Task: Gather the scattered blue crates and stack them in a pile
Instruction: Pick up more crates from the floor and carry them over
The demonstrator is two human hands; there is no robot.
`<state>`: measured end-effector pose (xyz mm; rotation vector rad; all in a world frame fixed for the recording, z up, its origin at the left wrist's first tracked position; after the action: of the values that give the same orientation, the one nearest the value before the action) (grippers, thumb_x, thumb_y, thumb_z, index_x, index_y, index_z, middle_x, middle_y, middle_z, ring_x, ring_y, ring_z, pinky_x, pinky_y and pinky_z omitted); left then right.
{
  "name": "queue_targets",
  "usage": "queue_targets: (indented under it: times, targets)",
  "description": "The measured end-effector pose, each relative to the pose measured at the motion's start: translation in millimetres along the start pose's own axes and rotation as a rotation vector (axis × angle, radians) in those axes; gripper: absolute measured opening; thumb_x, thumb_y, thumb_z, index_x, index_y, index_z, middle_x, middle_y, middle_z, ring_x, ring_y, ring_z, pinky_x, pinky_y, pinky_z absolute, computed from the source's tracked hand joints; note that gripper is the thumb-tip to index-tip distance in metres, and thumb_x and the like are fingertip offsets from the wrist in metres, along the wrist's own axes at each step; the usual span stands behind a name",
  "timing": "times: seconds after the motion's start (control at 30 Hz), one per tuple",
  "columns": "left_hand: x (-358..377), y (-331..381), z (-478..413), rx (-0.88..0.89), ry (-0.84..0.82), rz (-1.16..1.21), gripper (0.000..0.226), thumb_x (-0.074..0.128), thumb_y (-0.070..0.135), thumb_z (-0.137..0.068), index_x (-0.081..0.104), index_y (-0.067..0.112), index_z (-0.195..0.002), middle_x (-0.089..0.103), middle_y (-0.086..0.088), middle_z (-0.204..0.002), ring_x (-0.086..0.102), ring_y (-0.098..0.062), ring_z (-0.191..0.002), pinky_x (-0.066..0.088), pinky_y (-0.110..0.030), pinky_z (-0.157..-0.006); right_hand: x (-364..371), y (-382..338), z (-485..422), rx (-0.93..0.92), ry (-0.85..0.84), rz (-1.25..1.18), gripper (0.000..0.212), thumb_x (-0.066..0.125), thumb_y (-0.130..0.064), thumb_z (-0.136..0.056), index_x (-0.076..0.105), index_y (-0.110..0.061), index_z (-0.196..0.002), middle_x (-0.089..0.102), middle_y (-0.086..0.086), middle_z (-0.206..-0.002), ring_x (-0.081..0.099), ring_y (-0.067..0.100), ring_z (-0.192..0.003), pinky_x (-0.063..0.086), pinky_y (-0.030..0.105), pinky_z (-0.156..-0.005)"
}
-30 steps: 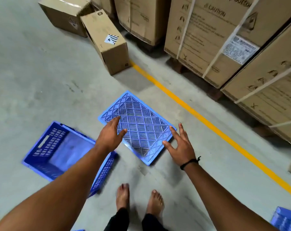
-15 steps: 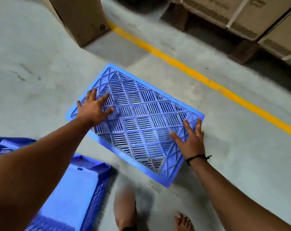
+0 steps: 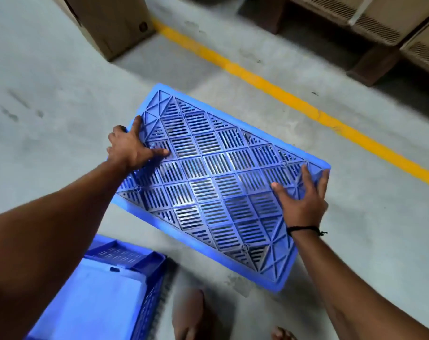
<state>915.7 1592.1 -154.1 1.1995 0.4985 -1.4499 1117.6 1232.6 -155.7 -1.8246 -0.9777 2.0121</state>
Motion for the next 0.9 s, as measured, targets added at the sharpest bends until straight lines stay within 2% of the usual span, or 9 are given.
queue_targets:
  times: [0.1, 0.23, 0.33, 0.4, 0.5, 0.63, 0.73, 0.8, 0.9]
  targets:
    - [2, 18, 13, 0.051, 0.052, 0.070, 0.120, 0.079, 0.063, -0.052, 0.011, 0.037, -0.147, 0.028, -0.020, -0.136, 0.026, -0.039, -0.129, 0.031, -0.054, -0.108, -22, 2, -13, -0.069, 0.087, 0.001, 0.096, 0.050, -0.082, -0.063, 0.054, -0.016, -0.133, 0.027, 0.018, -0.152, 0.033, 0.007, -0.132, 0.044, 0.046, -0.094]
    - [-5, 45, 28, 0.121, 0.141, 0.191, 0.133, 0.083, 0.056, -0.052, -0.004, 0.028, -0.149, 0.026, -0.023, -0.138, 0.026, -0.039, -0.129, 0.027, -0.047, -0.110, -58, -2, -34, -0.123, 0.190, 0.050, 0.096, 0.060, -0.074, -0.064, 0.046, -0.016, -0.139, 0.026, 0.024, -0.151, 0.034, 0.020, -0.137, 0.043, 0.044, -0.091]
    - [-6, 54, 39, 0.156, 0.175, 0.297, 0.142, 0.086, 0.050, -0.052, -0.010, 0.013, -0.149, 0.028, -0.025, -0.137, 0.029, -0.041, -0.129, 0.026, -0.044, -0.111, -83, -5, -47, -0.128, 0.197, 0.031, 0.111, 0.068, -0.066, -0.065, 0.022, -0.010, -0.148, 0.010, 0.026, -0.155, 0.014, 0.029, -0.145, 0.030, 0.036, -0.104]
    - [1, 52, 47, 0.159, 0.166, 0.355, 0.144, 0.088, 0.044, -0.052, -0.012, 0.005, -0.148, 0.027, -0.026, -0.137, 0.030, -0.040, -0.130, 0.025, -0.041, -0.111, -97, 1, -54, -0.164, 0.211, -0.049, 0.118, 0.067, -0.064, -0.069, 0.010, 0.002, -0.148, 0.002, 0.031, -0.153, 0.003, 0.036, -0.145, 0.009, 0.026, -0.115]
    - [17, 44, 58, 0.162, 0.164, 0.371, 0.142, 0.088, 0.041, -0.053, -0.010, 0.000, -0.147, 0.025, -0.025, -0.139, 0.028, -0.039, -0.132, 0.022, -0.039, -0.113, -103, 18, -52, -0.166, 0.193, -0.135, 0.119, 0.061, -0.068, -0.074, 0.004, 0.009, -0.145, -0.002, 0.033, -0.152, -0.003, 0.034, -0.145, 0.001, 0.031, -0.119]
    - [23, 33, 67, 0.182, 0.177, 0.353, 0.140, 0.088, 0.042, -0.053, -0.007, 0.000, -0.147, 0.023, -0.023, -0.141, 0.025, -0.035, -0.136, 0.022, -0.037, -0.114, -102, 20, -39, -0.173, 0.167, -0.045, 0.110, 0.055, -0.069, -0.077, 0.008, 0.002, -0.148, 0.004, 0.027, -0.155, 0.009, 0.035, -0.145, 0.015, 0.035, -0.117]
    - [22, 25, 79, 0.149, 0.168, 0.320, 0.139, 0.088, 0.041, -0.053, -0.005, 0.002, -0.148, 0.023, -0.022, -0.141, 0.026, -0.036, -0.136, 0.023, -0.039, -0.115, -119, -2, -30, -0.101, 0.252, 0.277, 0.103, 0.044, -0.081, -0.074, 0.015, -0.018, -0.150, 0.011, 0.021, -0.156, 0.038, 0.040, -0.129, 0.032, 0.048, -0.103]
    - [25, 20, 88, 0.119, 0.159, 0.298, 0.138, 0.089, 0.039, -0.052, -0.003, 0.002, -0.148, 0.023, -0.023, -0.140, 0.026, -0.038, -0.135, 0.024, -0.042, -0.115, -127, -35, -28, -0.167, 0.265, 0.407, 0.096, 0.038, -0.086, -0.072, 0.021, -0.031, -0.148, 0.014, 0.013, -0.157, 0.036, 0.041, -0.130, 0.024, 0.055, -0.106]
    - [24, 17, 98, 0.094, 0.143, 0.268, 0.137, 0.089, 0.038, -0.052, -0.002, 0.000, -0.147, 0.023, -0.025, -0.141, 0.026, -0.040, -0.134, 0.023, -0.043, -0.115, -120, -86, -40, -0.352, 0.085, 0.504, 0.088, 0.026, -0.088, -0.071, 0.020, -0.042, -0.146, 0.013, 0.001, -0.159, 0.013, 0.040, -0.143, 0.006, 0.062, -0.110]
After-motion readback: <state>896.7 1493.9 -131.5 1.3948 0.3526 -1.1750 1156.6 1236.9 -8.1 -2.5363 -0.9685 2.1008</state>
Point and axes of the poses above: each hand's wrist, its own z-axis away from the middle knuckle, its own x-axis out of the palm, y = z × x, the point moved 4 cm from there along -z, towards the middle knuckle
